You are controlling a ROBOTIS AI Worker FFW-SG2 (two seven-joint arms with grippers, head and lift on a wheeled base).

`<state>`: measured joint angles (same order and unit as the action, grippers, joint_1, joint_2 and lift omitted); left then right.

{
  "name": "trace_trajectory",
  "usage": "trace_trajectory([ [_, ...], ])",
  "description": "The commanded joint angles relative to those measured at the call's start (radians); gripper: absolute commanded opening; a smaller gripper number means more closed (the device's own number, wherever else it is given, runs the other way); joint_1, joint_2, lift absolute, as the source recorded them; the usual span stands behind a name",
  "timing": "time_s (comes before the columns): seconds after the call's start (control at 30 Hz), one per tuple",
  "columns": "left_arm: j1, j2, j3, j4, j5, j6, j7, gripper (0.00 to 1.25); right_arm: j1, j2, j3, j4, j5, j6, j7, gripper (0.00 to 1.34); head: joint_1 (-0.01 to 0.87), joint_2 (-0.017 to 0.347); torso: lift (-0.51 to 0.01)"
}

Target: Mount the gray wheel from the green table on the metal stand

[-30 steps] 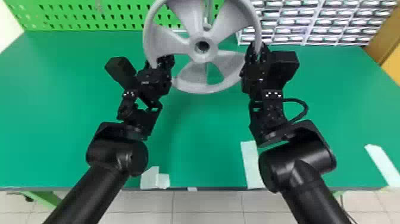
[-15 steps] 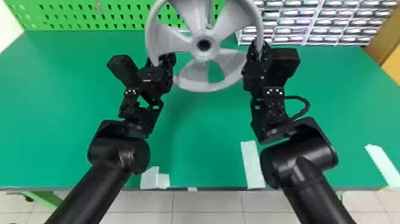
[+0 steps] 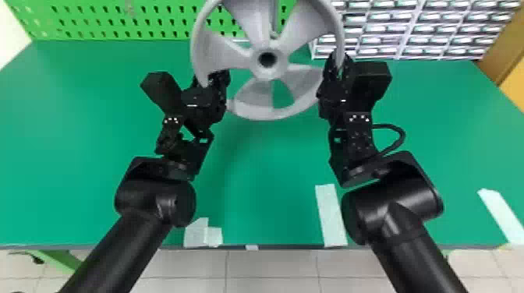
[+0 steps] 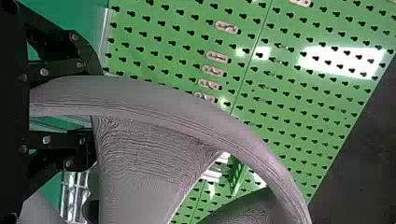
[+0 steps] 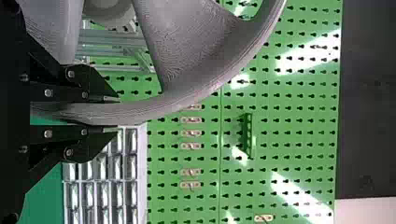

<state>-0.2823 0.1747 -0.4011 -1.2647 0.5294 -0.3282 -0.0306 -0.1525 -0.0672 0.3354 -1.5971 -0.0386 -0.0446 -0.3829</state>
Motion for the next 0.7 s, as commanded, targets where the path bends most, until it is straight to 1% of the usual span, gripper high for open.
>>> trace_trajectory([
  [0.0,-0.003,0.0,-0.001,0.007,0.001,0.0,0.0,0.33,-0.007,0.0,0.002,0.006,-0.001,0.002,-0.001,0.23,0.867,0.052,-0.1],
  [0.67,-0.026,-0.001,0.002,0.025,-0.011,-0.012,-0.011,0.34,-0.022,-0.002,0.001,0.017,-0.001,0.005,-0.001,0.23,0.867,0.052,-0.1],
])
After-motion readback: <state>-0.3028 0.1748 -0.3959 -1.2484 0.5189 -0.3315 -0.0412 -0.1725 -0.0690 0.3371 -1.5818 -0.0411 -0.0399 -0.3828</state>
